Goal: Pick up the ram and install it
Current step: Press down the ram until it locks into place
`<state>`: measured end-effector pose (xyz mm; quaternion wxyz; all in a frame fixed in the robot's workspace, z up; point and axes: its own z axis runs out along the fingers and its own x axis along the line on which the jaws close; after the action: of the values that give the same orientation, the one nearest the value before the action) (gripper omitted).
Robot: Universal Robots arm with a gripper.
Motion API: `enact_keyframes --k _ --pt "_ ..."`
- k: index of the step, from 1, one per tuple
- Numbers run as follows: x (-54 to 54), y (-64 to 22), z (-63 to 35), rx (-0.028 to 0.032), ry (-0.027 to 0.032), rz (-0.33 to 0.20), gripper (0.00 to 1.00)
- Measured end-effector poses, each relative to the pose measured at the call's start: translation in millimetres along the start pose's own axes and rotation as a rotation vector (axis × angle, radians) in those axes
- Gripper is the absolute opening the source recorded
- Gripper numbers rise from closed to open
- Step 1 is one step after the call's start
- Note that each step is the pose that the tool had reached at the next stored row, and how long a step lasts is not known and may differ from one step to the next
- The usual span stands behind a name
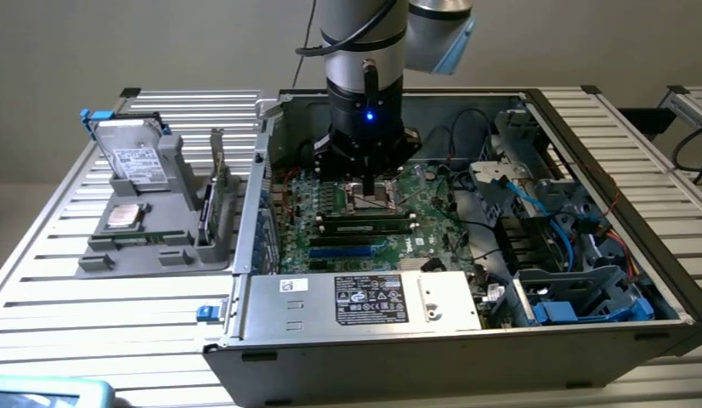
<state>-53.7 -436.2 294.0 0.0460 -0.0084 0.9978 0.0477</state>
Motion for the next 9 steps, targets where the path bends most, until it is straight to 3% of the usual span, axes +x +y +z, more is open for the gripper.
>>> enact_keyframes --k 9 --pt "-0.1 0.1 -0.9 -0.0002 -0.0002 0.001 0.11"
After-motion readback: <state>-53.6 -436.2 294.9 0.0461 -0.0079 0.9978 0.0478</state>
